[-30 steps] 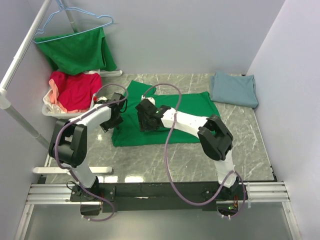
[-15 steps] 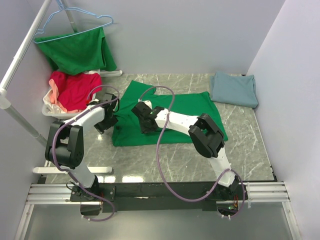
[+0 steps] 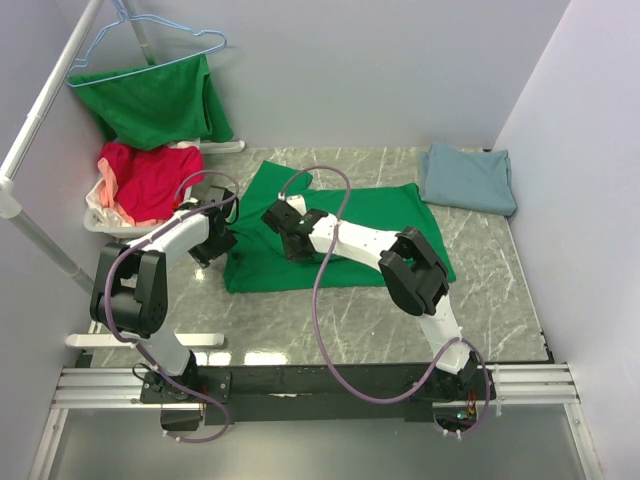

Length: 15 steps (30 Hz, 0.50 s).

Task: Fold and stack the t-shirts
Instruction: Fold the tshirt

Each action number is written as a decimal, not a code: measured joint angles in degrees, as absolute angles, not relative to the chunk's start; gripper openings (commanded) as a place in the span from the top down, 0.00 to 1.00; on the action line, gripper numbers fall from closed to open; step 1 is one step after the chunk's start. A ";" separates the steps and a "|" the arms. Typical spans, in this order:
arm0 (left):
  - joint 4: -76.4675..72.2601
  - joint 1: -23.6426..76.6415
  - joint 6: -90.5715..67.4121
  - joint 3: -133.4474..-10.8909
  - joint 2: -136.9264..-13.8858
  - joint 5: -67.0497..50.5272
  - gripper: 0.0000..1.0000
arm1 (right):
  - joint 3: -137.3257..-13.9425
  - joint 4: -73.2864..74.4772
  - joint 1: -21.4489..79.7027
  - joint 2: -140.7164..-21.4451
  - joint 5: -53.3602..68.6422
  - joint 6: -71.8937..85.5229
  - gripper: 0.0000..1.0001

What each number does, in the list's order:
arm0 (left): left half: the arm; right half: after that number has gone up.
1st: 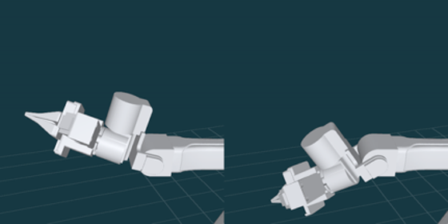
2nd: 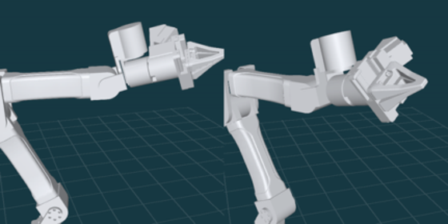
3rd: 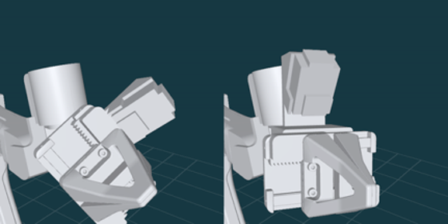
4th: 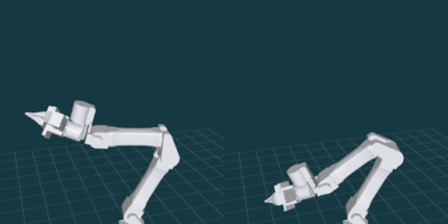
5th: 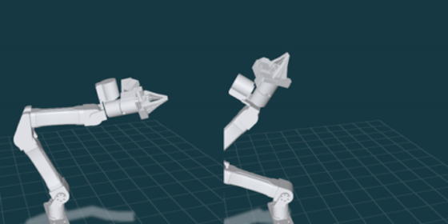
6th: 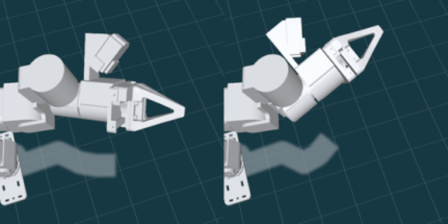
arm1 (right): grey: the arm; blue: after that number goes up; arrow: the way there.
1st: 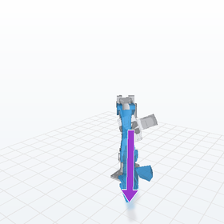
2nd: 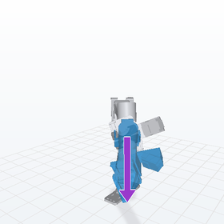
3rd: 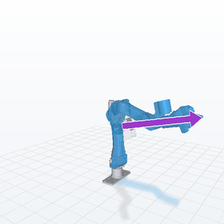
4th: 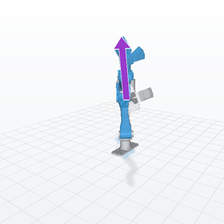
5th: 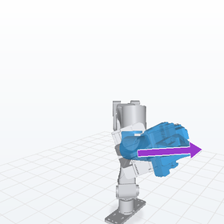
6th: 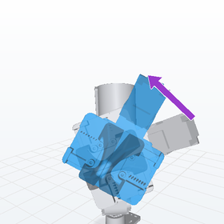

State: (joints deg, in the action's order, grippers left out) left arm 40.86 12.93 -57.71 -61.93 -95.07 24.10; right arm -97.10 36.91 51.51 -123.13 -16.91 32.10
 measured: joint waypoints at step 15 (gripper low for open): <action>40.10 12.91 -57.41 -61.91 -95.07 23.31 0.35 | -105.97 40.23 49.17 -123.72 -26.04 33.15 1.00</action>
State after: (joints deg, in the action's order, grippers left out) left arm 40.10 12.91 -57.41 -61.91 -95.07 23.31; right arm -105.97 40.23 49.17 -123.72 -26.04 33.15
